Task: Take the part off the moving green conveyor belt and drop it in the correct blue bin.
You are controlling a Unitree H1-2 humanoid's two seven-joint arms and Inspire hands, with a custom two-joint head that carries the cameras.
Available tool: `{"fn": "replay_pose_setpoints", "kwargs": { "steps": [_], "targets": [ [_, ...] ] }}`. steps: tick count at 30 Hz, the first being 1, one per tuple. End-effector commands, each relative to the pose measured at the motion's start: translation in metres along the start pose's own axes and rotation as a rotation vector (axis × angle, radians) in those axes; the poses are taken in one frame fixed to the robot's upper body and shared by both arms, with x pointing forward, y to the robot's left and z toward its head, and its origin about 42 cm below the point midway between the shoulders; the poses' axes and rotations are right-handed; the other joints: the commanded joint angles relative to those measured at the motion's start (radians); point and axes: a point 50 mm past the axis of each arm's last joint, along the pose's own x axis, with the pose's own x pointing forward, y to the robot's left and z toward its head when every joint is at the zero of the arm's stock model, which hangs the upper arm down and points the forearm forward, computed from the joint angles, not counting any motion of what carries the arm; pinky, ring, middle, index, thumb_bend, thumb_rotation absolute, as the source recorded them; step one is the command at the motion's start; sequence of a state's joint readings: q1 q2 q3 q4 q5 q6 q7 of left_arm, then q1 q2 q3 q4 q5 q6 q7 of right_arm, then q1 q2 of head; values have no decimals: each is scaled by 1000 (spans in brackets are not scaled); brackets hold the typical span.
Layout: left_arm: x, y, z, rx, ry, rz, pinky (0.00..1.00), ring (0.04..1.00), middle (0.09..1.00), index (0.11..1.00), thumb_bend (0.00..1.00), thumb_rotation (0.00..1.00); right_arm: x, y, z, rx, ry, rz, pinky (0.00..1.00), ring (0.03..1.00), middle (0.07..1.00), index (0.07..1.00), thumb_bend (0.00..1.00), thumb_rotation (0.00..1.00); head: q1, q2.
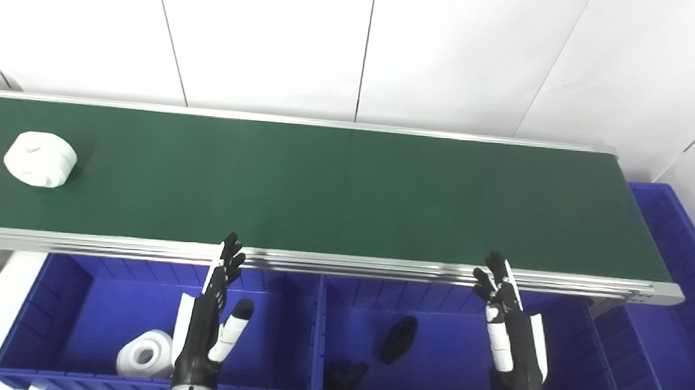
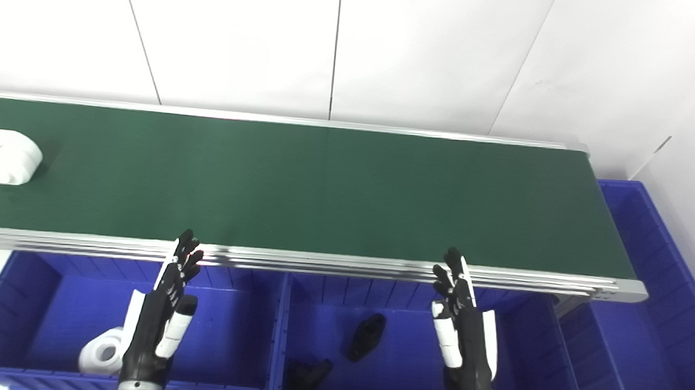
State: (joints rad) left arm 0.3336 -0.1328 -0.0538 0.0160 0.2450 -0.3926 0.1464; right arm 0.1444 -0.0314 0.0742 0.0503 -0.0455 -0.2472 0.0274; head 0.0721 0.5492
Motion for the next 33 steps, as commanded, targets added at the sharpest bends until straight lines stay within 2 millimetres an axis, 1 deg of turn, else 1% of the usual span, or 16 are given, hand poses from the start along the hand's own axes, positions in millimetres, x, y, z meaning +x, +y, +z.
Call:
{"fn": "replay_pose_setpoints", "kwargs": {
  "steps": [1, 5, 16, 19, 24, 27, 28, 29, 30, 31, 32, 33],
  "targets": [
    [5, -1, 9, -16, -67, 24, 908, 911, 950, 962, 668, 961, 2, 6, 11, 23, -44, 15, 874, 904, 958, 983, 805, 955, 1, 1],
    [6, 0, 7, -15, -66, 32, 912, 915, 949, 960, 658, 960, -1, 12, 11, 32, -40, 27, 883, 914, 960, 982, 842, 967, 3, 0],
    [7, 3, 4, -16, -67, 36, 915, 910, 943, 960, 660, 967, -4, 18, 11, 47, -28, 39, 914, 941, 972, 988, 861, 973, -1, -1],
    [6, 3, 4, -17, -69, 35, 911, 913, 949, 963, 659, 962, -4, 19, 11, 55, -23, 50, 938, 954, 986, 998, 860, 975, -1, -1],
    [6, 3, 4, -25, -69, 31, 912, 916, 950, 964, 653, 960, -4, 21, 11, 76, -18, 60, 966, 963, 994, 996, 865, 948, 3, -3],
    [6, 1, 4, -26, -69, 31, 916, 917, 951, 964, 661, 961, -3, 20, 9, 68, -18, 62, 964, 958, 991, 994, 871, 947, 21, -20],
    [6, 0, 4, -29, -67, 31, 915, 916, 950, 964, 662, 961, -3, 19, 8, 65, -20, 63, 964, 959, 992, 995, 870, 950, 21, -20],
    [6, -1, 4, -32, -64, 32, 915, 916, 948, 964, 664, 958, -3, 18, 7, 64, -20, 63, 966, 961, 994, 996, 870, 951, 40, -37],
    [6, -2, 3, -32, -63, 32, 915, 916, 947, 964, 665, 955, -2, 17, 6, 63, -22, 63, 968, 963, 994, 996, 871, 951, 40, -37],
    [7, -4, 2, -30, -62, 31, 912, 912, 945, 963, 669, 952, -2, 15, 4, 59, -23, 63, 968, 962, 994, 996, 867, 953, 65, -53],
    [7, -5, 1, -27, -61, 32, 906, 906, 942, 959, 668, 945, -2, 14, 2, 47, -25, 63, 966, 962, 994, 998, 871, 964, 70, -56],
    [7, -8, 0, -24, -59, 31, 904, 906, 941, 958, 668, 944, -1, 11, -1, 33, -27, 64, 966, 962, 994, 998, 872, 966, 103, -74]
  ]
}}
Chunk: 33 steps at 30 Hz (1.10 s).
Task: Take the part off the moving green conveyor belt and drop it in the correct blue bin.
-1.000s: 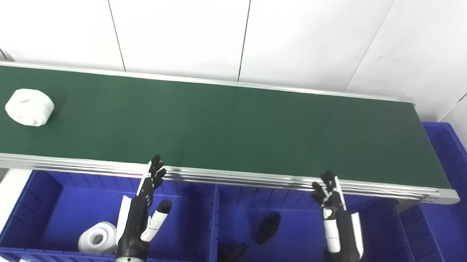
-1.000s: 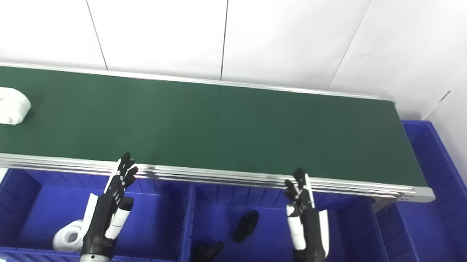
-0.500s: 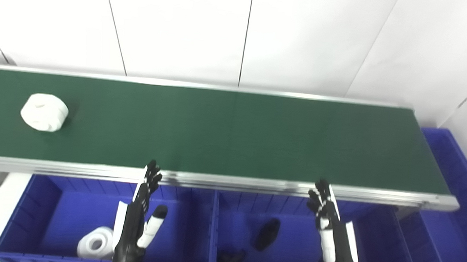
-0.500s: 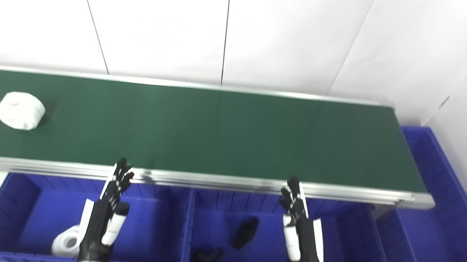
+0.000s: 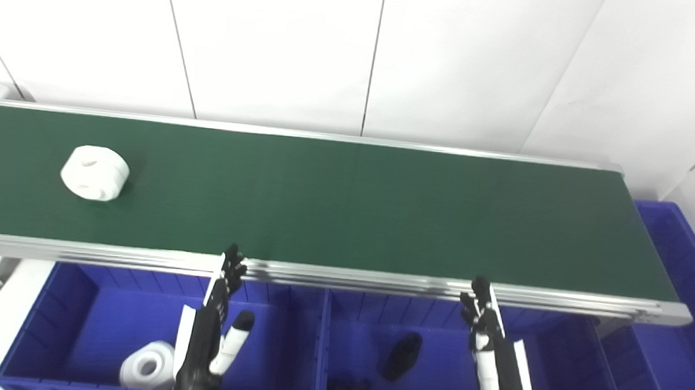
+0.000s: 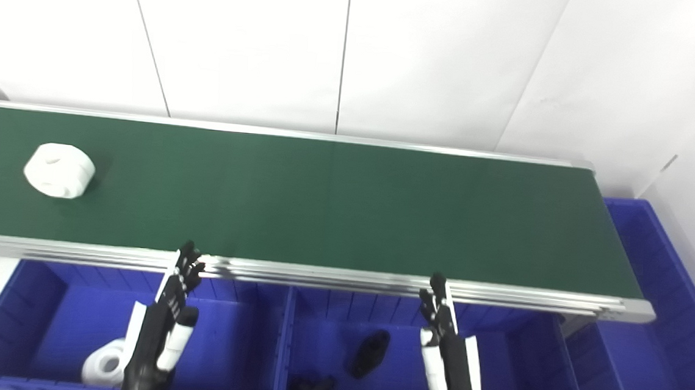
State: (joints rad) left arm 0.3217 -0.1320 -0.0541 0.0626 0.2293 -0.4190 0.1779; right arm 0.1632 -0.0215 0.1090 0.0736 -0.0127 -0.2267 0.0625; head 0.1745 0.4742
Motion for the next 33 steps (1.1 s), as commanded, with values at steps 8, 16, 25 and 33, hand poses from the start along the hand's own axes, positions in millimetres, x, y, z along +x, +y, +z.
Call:
{"fn": "replay_pose_setpoints", "kwargs": {
  "steps": [8, 16, 25, 33],
  "targets": [
    [11, -27, 1, 14, -58, 8, 808, 856, 906, 905, 682, 869, 11, -26, -2, -66, -85, 11, 999, 987, 1000, 1000, 878, 1000, 131, -53],
    [12, -38, -1, 20, -54, 8, 779, 848, 898, 880, 695, 793, 14, -39, -7, -64, -73, 12, 1000, 1000, 1000, 1000, 871, 1000, 191, -66],
    [13, -45, 3, 26, -42, 17, 745, 828, 885, 862, 727, 775, 14, -45, -8, -58, -68, 24, 1000, 1000, 1000, 1000, 827, 1000, 244, -59],
    [16, -38, 26, 141, -205, -76, 715, 837, 883, 873, 808, 729, 14, -44, -9, -65, -70, 27, 1000, 1000, 1000, 1000, 787, 1000, 246, -49]
  ]
}}
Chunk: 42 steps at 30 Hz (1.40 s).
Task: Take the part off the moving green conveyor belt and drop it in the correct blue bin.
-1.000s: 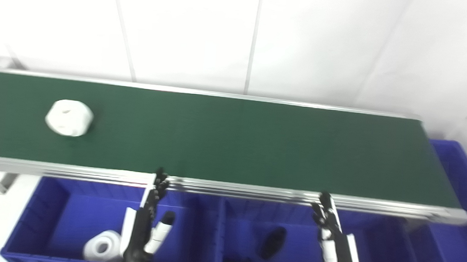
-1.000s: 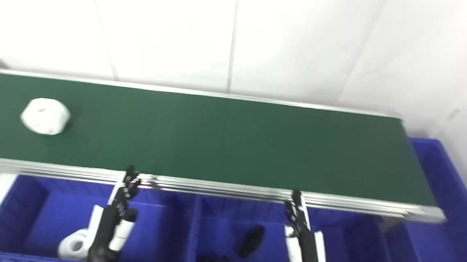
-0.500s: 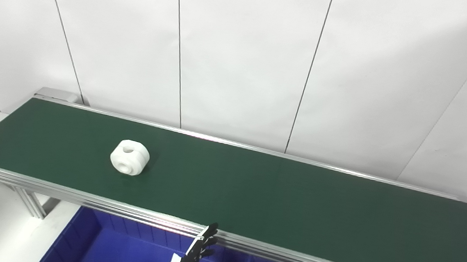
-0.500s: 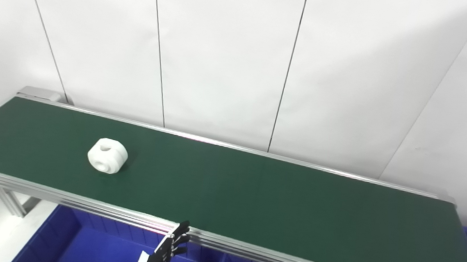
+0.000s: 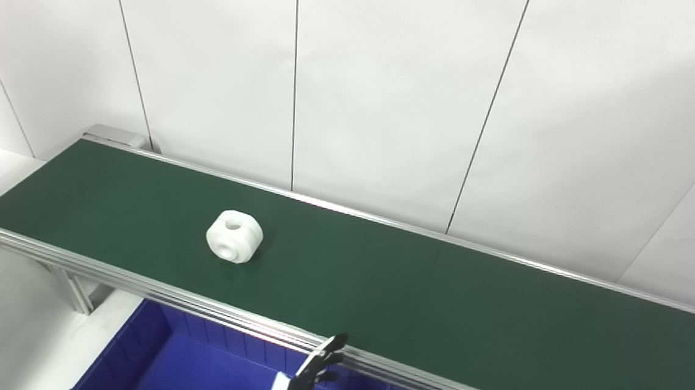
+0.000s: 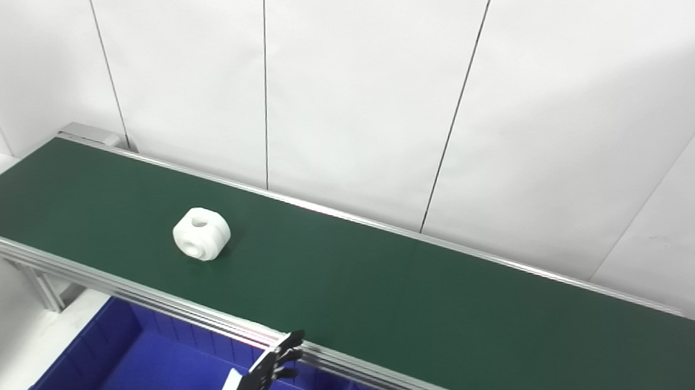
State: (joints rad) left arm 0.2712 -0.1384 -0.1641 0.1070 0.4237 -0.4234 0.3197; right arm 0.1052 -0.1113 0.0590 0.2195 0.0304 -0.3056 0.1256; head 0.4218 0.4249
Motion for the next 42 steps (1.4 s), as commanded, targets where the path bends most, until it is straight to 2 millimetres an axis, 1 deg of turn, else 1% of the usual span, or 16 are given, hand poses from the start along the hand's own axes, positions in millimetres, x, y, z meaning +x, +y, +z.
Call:
{"fn": "replay_pose_setpoints", "kwargs": {
  "steps": [1, 3, 5, 6, 7, 9, 10, 12, 18, 21, 23, 28, 30, 32, 35, 42],
  "targets": [
    [10, 6, 26, 68, -171, -36, 693, 819, 875, 876, 823, 699, 8, -1, 12, -14, -92, 4, 1000, 1000, 1000, 1000, 788, 1000, 0, 1],
    [20, 21, 47, 185, -262, -56, 680, 802, 840, 860, 867, 639, 8, 0, 11, -17, -90, 8, 1000, 1000, 1000, 1000, 797, 1000, 0, 3],
    [33, 35, 67, 287, -334, -50, 629, 749, 781, 788, 931, 590, 8, 0, 11, -14, -91, 10, 1000, 1000, 1000, 1000, 805, 1000, 0, 2],
    [37, 40, 72, 317, -354, -48, 625, 744, 776, 782, 935, 585, 8, 1, 11, -14, -91, 11, 1000, 1000, 1000, 1000, 806, 1000, 0, 2],
    [47, 49, 82, 387, -399, -63, 622, 741, 773, 778, 937, 582, 9, 1, 11, -16, -92, 14, 1000, 1000, 1000, 1000, 806, 1000, 0, 3],
    [72, 64, 99, 512, -478, -91, 661, 742, 778, 783, 910, 552, 10, 3, 10, -15, -94, 20, 1000, 1000, 1000, 1000, 808, 1000, -3, 4],
    [85, 69, 105, 567, -508, -103, 682, 740, 772, 780, 899, 516, 10, 4, 10, -15, -95, 23, 1000, 1000, 1000, 1000, 808, 1000, -6, 3],
    [110, 78, 113, 671, -552, -131, 696, 736, 763, 778, 874, 467, 10, 6, 11, -13, -96, 26, 1000, 1000, 1000, 1000, 809, 1000, -12, 6],
    [184, 107, 128, 885, -533, -279, 690, 732, 761, 741, 899, 449, 10, 11, 14, -17, -100, 25, 1000, 1000, 1000, 1000, 818, 1000, -27, 14],
    [212, 120, 129, 973, -490, -350, 712, 743, 762, 719, 907, 437, 10, 12, 15, -13, -103, 24, 1000, 1000, 1000, 1000, 828, 1000, -31, 17],
    [223, 126, 127, 1001, -463, -377, 705, 742, 761, 717, 920, 423, 10, 14, 16, -17, -103, 23, 1000, 1000, 1000, 1000, 827, 1000, -34, 19],
    [261, 146, 115, 1067, -347, -435, 707, 740, 762, 727, 939, 401, 10, 16, 16, -11, -103, 24, 1000, 1000, 1000, 1000, 845, 1000, -49, 22],
    [273, 152, 108, 1070, -312, -445, 675, 727, 748, 717, 971, 345, 10, 17, 17, -14, -104, 24, 1000, 1000, 1000, 1000, 861, 1000, -52, 23],
    [279, 156, 103, 1073, -291, -451, 655, 725, 745, 717, 988, 312, 10, 18, 17, -17, -104, 23, 1000, 1000, 1000, 1000, 872, 1000, -54, 26],
    [286, 159, 93, 1084, -257, -457, 661, 735, 753, 725, 985, 303, 10, 19, 18, -12, -111, 28, 1000, 1000, 1000, 1000, 862, 1000, -60, 30],
    [294, 169, 68, 1075, -139, -444, 710, 768, 777, 752, 977, 284, 6, 22, 25, -15, -116, 31, 1000, 1000, 1000, 1000, 856, 1000, -67, 38]
  ]
}}
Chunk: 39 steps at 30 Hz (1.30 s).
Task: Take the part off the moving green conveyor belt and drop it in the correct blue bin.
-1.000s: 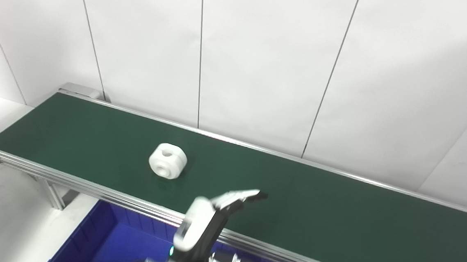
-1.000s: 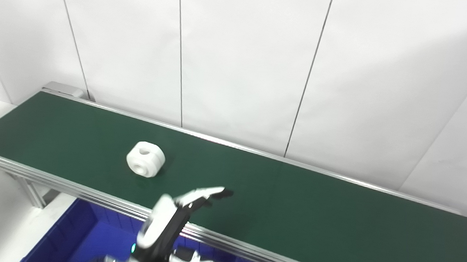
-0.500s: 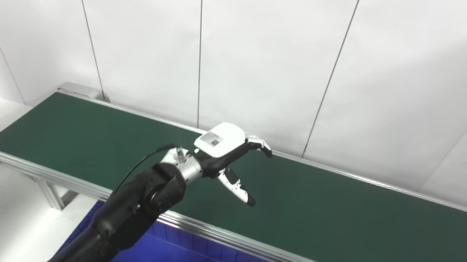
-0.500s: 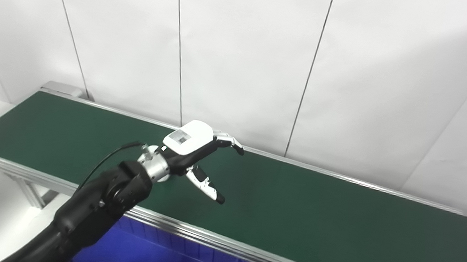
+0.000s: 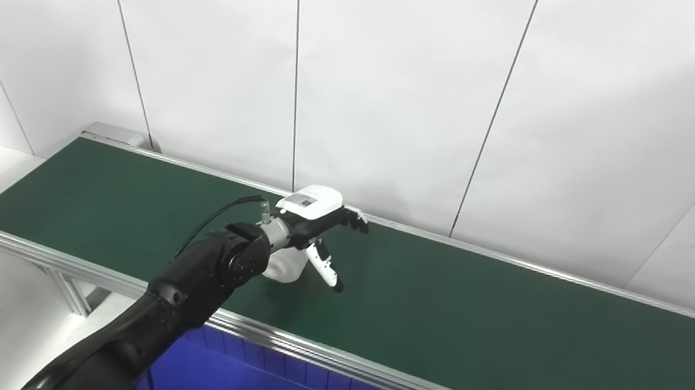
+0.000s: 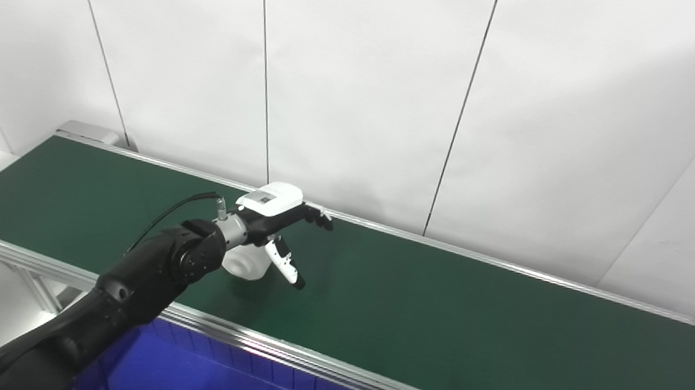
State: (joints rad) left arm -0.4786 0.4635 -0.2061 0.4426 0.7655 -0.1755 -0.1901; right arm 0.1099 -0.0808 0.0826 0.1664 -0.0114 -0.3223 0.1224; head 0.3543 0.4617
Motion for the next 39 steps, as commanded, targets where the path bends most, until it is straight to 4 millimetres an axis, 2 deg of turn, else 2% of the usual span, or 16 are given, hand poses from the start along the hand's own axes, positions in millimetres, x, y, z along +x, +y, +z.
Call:
{"fn": "replay_pose_setpoints", "kwargs": {
  "steps": [1, 8, 11, 16, 19, 22, 25, 29, 32, 34, 35, 36, 38, 39],
  "targets": [
    [7, 32, -4, 11, -4, 95, 704, 768, 781, 758, 973, 279, 2, 4, 11, 2, -49, 2, 1000, 1000, 1000, 1000, 863, 1000, -3, 4],
    [2, 27, -17, 58, 78, 81, 699, 791, 801, 770, 987, 296, -1, 4, 16, -2, -52, 7, 1000, 1000, 1000, 1000, 868, 1000, -11, 17],
    [1, 25, -17, 80, 97, 64, 697, 792, 802, 771, 997, 295, -2, 4, 18, -5, -53, 10, 1000, 1000, 1000, 1000, 872, 1000, -12, 20],
    [1, 17, -15, 145, 128, 40, 726, 813, 820, 790, 1000, 379, -4, 4, 19, -2, -50, 12, 1000, 1000, 1000, 1000, 879, 1000, -20, 25],
    [2, 10, -12, 191, 145, 56, 725, 812, 815, 793, 1000, 393, -5, 5, 20, 1, -45, 16, 1000, 1000, 1000, 1000, 874, 1000, -24, 28],
    [3, 4, -9, 204, 158, 72, 730, 814, 813, 788, 1000, 372, -6, 6, 21, 6, -43, 16, 1000, 1000, 1000, 1000, 876, 1000, -28, 30],
    [5, -6, -4, 218, 183, 57, 743, 810, 815, 788, 1000, 297, -7, 7, 23, 5, -43, 17, 1000, 1000, 1000, 1000, 875, 1000, -37, 35],
    [11, -22, 5, 232, 202, 33, 726, 796, 801, 770, 1000, 288, -7, 9, 24, 6, -50, 18, 1000, 1000, 1000, 1000, 871, 1000, -45, 40],
    [16, -37, 15, 251, 192, 33, 674, 740, 744, 733, 1000, 262, -7, 11, 26, 4, -47, 15, 1000, 1000, 1000, 1000, 893, 1000, -51, 42],
    [19, -51, 21, 238, 183, 60, 582, 651, 691, 698, 997, 234, -8, 12, 27, 3, -49, 14, 1000, 998, 1000, 1000, 895, 1000, -59, 46],
    [20, -57, 24, 218, 179, 77, 550, 626, 675, 677, 986, 213, -8, 13, 28, 1, -51, 13, 1000, 997, 1000, 1000, 893, 1000, -59, 46],
    [21, -63, 26, 195, 176, 91, 511, 599, 653, 641, 930, 176, -8, 14, 28, 0, -53, 13, 1000, 994, 1000, 1000, 893, 1000, -65, 50],
    [23, -75, 31, 154, 160, 107, 500, 589, 637, 609, 877, 145, -8, 15, 30, 2, -56, 11, 1000, 992, 1000, 1000, 893, 1000, -70, 54],
    [24, -79, 33, 143, 155, 110, 502, 581, 619, 540, 668, 101, -8, 15, 30, 3, -57, 10, 1000, 990, 1000, 1000, 894, 1000, -70, 54]
  ]
}}
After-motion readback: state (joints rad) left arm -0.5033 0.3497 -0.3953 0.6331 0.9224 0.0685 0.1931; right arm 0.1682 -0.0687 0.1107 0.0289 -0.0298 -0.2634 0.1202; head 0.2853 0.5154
